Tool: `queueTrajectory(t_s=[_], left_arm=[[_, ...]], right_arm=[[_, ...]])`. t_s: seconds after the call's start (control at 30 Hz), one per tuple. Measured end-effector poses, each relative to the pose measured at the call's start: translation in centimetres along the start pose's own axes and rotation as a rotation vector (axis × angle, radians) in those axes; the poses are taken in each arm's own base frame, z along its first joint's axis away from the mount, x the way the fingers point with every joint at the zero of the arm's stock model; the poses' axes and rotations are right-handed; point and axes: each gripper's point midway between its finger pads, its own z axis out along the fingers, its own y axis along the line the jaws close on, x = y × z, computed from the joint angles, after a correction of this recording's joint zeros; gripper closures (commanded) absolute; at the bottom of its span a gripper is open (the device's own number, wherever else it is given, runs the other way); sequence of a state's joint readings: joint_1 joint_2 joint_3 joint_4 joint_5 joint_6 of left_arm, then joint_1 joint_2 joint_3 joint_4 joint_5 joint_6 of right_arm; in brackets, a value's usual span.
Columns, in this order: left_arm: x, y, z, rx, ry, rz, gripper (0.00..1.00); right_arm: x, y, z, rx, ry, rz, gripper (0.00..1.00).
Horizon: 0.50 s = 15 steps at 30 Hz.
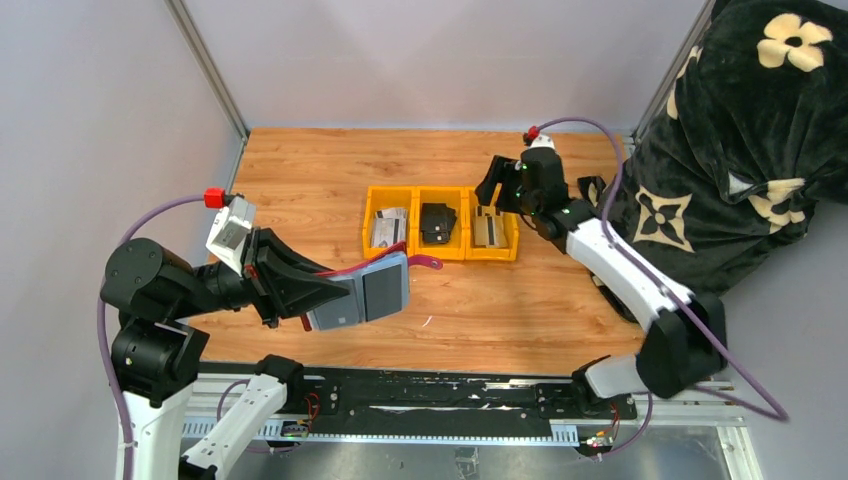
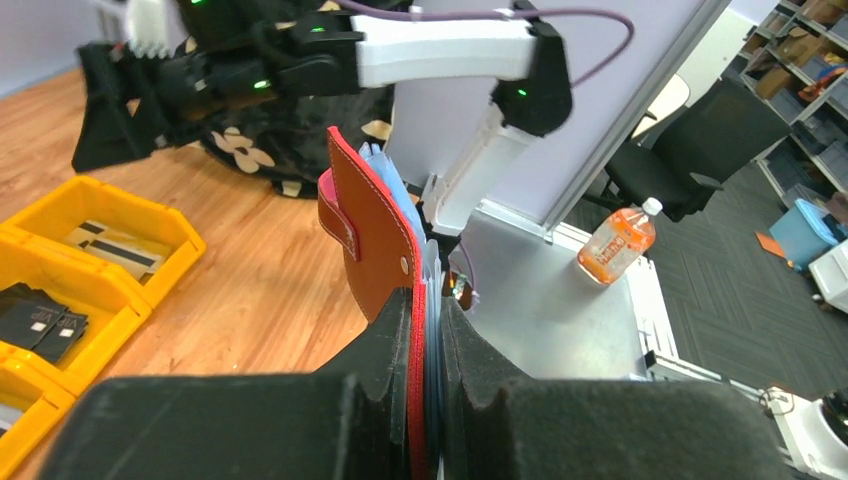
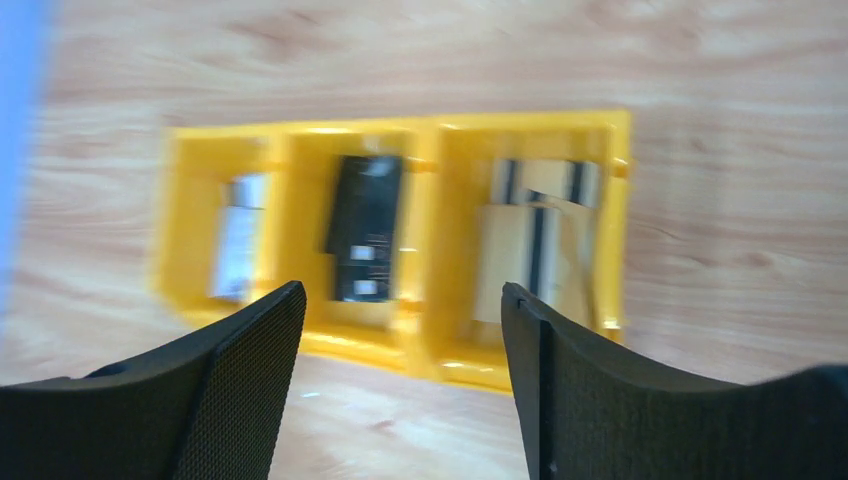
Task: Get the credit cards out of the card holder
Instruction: Place the credit card in the storage box.
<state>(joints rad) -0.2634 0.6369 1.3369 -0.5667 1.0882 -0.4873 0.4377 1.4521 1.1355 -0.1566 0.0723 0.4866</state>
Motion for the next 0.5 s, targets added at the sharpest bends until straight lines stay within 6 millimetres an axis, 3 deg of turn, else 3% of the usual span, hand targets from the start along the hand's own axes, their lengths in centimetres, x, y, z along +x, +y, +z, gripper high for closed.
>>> queueTrajectory(t_s=[0.13, 0.23, 0.37, 0.5], left_arm=[[-0.5, 0.2, 0.1, -0.012, -0.019, 0.008, 1.00], [-1.1, 0.8, 0.2, -0.040, -0.054, 0.018, 1.00], [-2.2, 1.7, 0.5, -0.074, -0.105, 0.012, 1.00], [-3.7, 2.5, 0.8, -0.107, -0.160, 0.011, 1.00]], right_arm=[[-4.4, 6.1, -7.2, -0.281, -0.172, 0.071, 0.23], [-5.7, 12.1, -14.2, -0.619, -0.277, 0.114, 0.22], [-4.0, 18.3, -22.2, -1.080, -0.312, 0.134, 0.21], [-0.9, 21.5, -26.7, -1.347, -0.259, 0.124, 0.21]])
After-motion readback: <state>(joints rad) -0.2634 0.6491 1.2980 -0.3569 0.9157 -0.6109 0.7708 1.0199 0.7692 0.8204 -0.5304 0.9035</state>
